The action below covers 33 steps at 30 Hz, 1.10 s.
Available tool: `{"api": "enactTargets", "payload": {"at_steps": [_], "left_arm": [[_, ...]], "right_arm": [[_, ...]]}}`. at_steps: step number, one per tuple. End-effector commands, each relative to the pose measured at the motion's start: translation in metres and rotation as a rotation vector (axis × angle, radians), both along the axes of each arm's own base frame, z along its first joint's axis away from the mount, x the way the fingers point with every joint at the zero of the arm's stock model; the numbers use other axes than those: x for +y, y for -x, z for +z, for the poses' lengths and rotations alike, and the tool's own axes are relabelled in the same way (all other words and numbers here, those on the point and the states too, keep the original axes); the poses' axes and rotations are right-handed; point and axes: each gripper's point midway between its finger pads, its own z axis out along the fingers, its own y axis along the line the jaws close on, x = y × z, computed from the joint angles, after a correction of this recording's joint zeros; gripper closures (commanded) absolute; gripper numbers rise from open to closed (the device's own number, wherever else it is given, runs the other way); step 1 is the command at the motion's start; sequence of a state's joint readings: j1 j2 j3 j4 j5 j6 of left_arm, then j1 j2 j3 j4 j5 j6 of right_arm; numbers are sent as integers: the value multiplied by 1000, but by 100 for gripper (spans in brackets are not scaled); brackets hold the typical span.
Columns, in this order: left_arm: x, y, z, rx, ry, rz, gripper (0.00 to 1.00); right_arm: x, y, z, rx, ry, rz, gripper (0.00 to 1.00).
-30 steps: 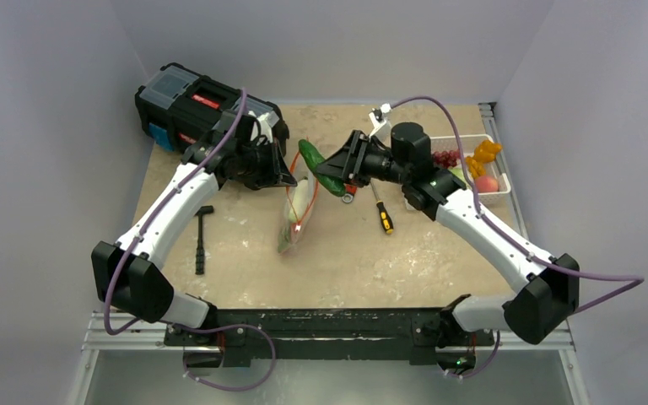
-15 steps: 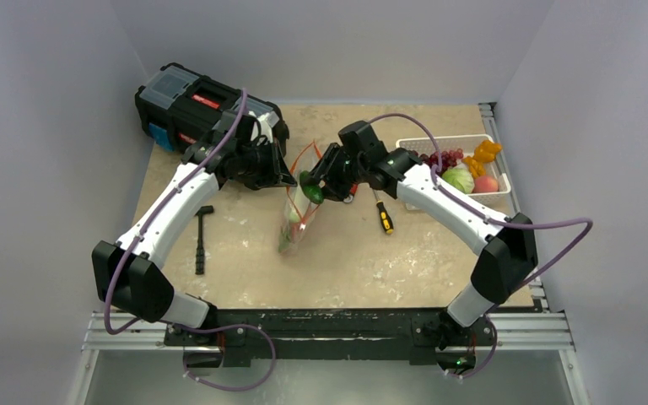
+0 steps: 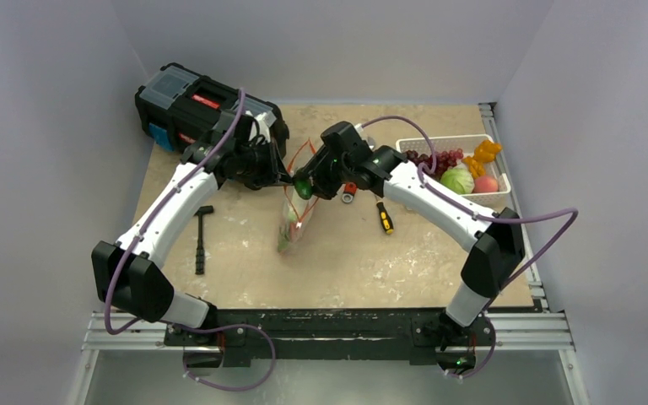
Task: Place the food in the zip-top bag and seal the zipper
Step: Place the fake vegetable in the zipper food storage bag.
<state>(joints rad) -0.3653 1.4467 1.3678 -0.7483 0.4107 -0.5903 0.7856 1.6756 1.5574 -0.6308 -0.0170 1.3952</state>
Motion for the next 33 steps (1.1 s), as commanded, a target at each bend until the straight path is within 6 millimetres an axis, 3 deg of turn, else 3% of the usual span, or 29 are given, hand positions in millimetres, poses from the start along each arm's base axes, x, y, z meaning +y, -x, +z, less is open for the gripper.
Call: {"api": "enactTargets", "payload": {"at_steps": [1, 3, 7, 11, 14, 22, 30, 33], "left_arm": [[-9, 5, 22, -53, 65, -31, 100], [-8, 5, 24, -58, 65, -29, 100], [-8, 6, 26, -66, 67, -30, 100], [-6, 6, 27, -71, 63, -26, 100], [-6, 6, 28, -75, 62, -23, 100], [-5, 5, 26, -73, 58, -22, 100], [-6, 5, 26, -70, 58, -23, 100], [-6, 4, 26, -71, 58, -22, 100]], "right_arm": [[11, -21, 27, -129, 6, -45, 100], [7, -25, 17, -162, 65, -39, 100], [11, -17, -2, -233, 124, 0, 80], [-2, -15, -17, -282, 270, -37, 68], [-7, -12, -18, -326, 336, -71, 61], [7, 8, -22, -317, 399, -58, 52], [16, 26, -18, -292, 345, -18, 31], [15, 27, -13, -297, 342, -9, 29]]}}
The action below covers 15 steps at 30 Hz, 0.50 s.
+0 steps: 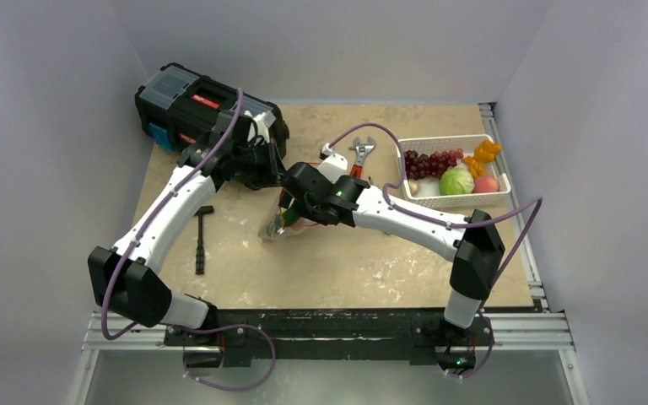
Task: Place the food in the zip-top bag and seal the zipper
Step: Place the fake vegetable in the zipper food storage bag.
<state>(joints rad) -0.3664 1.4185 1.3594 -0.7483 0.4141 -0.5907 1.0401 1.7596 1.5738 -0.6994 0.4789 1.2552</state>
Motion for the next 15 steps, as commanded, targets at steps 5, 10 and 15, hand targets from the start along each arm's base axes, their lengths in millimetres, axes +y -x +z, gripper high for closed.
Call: {"api": "enactTargets", "payload": {"at_steps": [5, 10, 15], "left_arm": [[-6, -1, 18, -51, 46, -18, 100], [-6, 0, 18, -51, 45, -17, 100], [-6, 0, 19, -59, 44, -18, 100]], "right_arm": [[6, 1, 56, -115, -96, 98, 31], [-7, -6, 81, -242, 1, 178, 33], [-33, -14, 117, -377, 165, 246, 33]]}}
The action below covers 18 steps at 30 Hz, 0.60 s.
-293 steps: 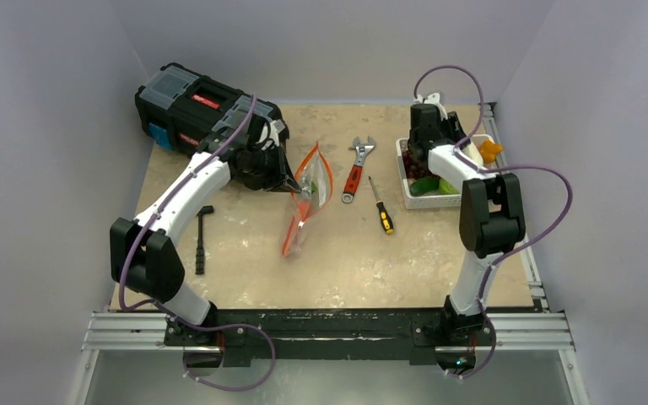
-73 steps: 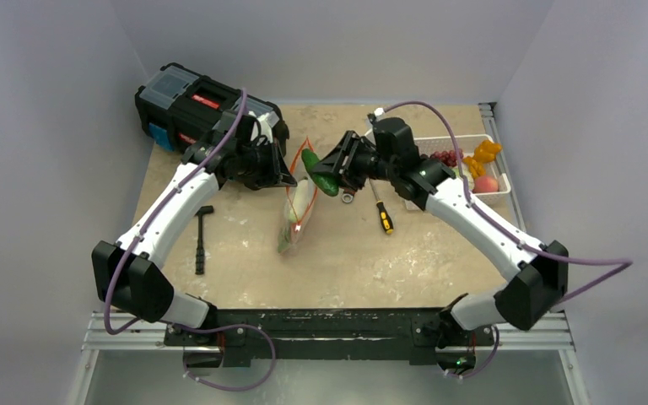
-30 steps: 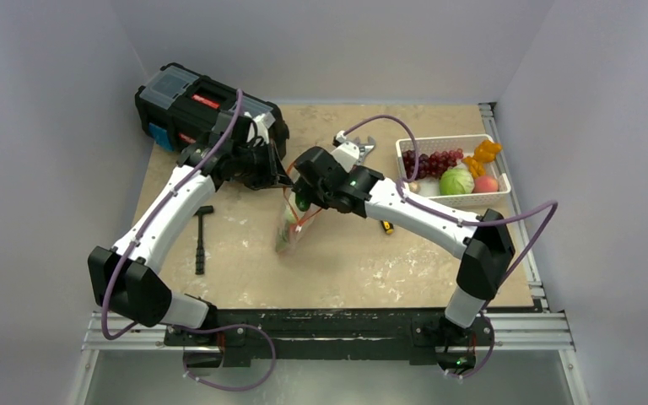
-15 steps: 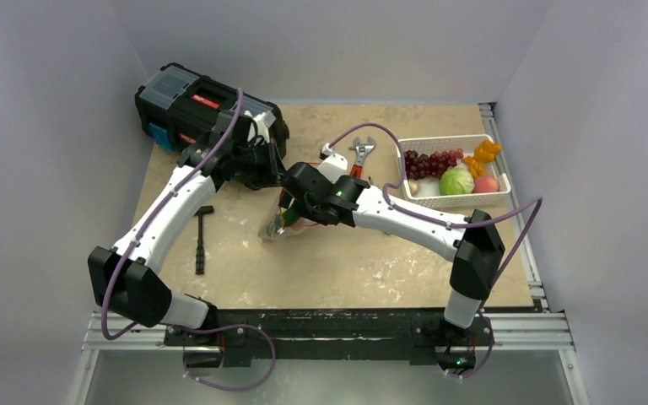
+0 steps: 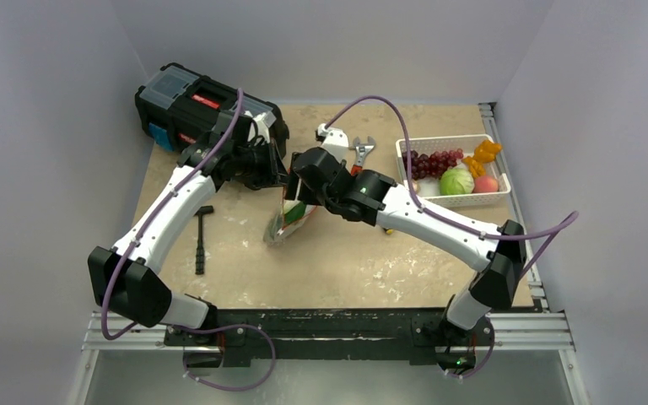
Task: Place the food in the zip-top bag and seal the zipper
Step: Place the fake vegetable in the zipper food storage bag, then adjust the fake fruit in the bin.
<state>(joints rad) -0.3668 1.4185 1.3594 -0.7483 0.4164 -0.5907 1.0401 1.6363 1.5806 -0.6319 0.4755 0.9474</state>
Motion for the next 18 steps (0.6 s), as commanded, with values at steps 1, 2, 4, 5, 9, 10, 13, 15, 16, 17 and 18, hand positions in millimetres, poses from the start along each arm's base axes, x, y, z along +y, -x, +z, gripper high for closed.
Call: {"api": "enactTargets", "payload": {"at_steps": [1, 2, 4, 5, 9, 10, 13, 15, 16, 17, 18], "left_arm": [[-5, 0, 20, -62, 42, -15, 100], [-5, 0, 20, -63, 42, -15, 100], [-4, 0, 23, -73, 43, -14, 100], [-4, 1, 25, -80, 44, -15, 100], [0, 2, 37, -140, 52, -8, 100], [1, 3, 40, -157, 53, -4, 100], [4, 3, 46, -189, 51, 6, 100], [4, 2, 42, -175, 45, 6, 100], [2, 2, 40, -164, 45, 2, 100], [1, 3, 38, -151, 48, -4, 100], [-1, 2, 35, -139, 52, -7, 100]], "right_arm": [[-33, -17, 64, -231, 133, 33, 33], [-44, -20, 76, -267, 152, 22, 32], [-66, -29, 89, -308, 175, -17, 30], [-79, -36, 92, -314, 177, -46, 30], [-147, -72, 97, -302, 122, -185, 30], [-164, -81, 97, -303, 110, -223, 29], [-214, -104, 90, -299, 81, -344, 22], [-241, -118, 77, -276, 43, -412, 19], [-251, -124, 69, -258, 13, -446, 16], [-262, -130, 62, -243, -15, -488, 13], [-273, -136, 52, -221, -41, -541, 9]]}}
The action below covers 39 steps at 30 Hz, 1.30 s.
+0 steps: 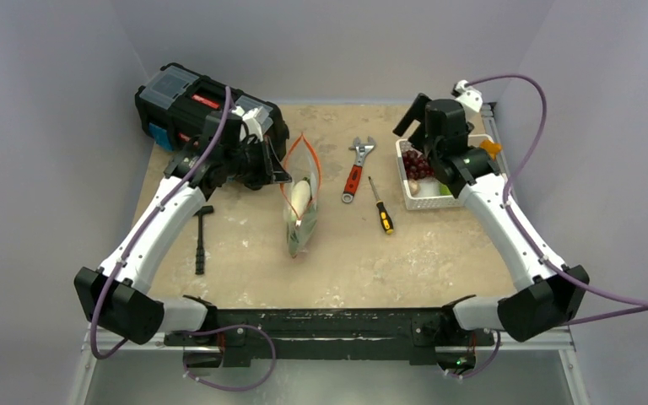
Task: Place the food in the zip-top bag and seal the zipper
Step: Adjust the fake fruit in the bin.
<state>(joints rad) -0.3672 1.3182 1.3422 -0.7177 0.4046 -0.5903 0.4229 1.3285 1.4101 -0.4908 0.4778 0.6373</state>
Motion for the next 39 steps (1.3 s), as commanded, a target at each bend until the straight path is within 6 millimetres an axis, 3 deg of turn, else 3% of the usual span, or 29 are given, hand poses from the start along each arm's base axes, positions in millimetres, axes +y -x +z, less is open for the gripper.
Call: {"api": "enactTargets", "payload": {"at_steps": [1, 4, 7, 14, 18, 25, 30, 36, 39], "left_arm": [[-7, -6, 3, -19, 23, -21, 100], [-10, -6, -2, 7, 30, -28, 100], [-12, -6, -3, 16, 34, -32, 100], [-14, -5, -3, 22, 44, -42, 100], [-14, -5, -4, 29, 46, -45, 100], [-15, -5, -3, 27, 50, -47, 100], [-15, -6, -5, 33, 49, -48, 100], [-15, -6, -6, 34, 47, -47, 100], [-15, -6, -7, 37, 43, -43, 100]], "right_arm": [[-29, -26, -32, 17, -185, -126, 5], [-63, -38, -60, 48, -306, -292, 2], [-82, -52, -89, 64, -430, -367, 1], [-77, -84, -149, 231, -645, -408, 3], [-69, -88, -173, 311, -792, -475, 4], [-81, -98, -200, 288, -895, -610, 4], [-75, -110, -212, 324, -940, -601, 8], [-68, -107, -239, 389, -979, -614, 20], [-69, -104, -244, 396, -974, -624, 33]]}}
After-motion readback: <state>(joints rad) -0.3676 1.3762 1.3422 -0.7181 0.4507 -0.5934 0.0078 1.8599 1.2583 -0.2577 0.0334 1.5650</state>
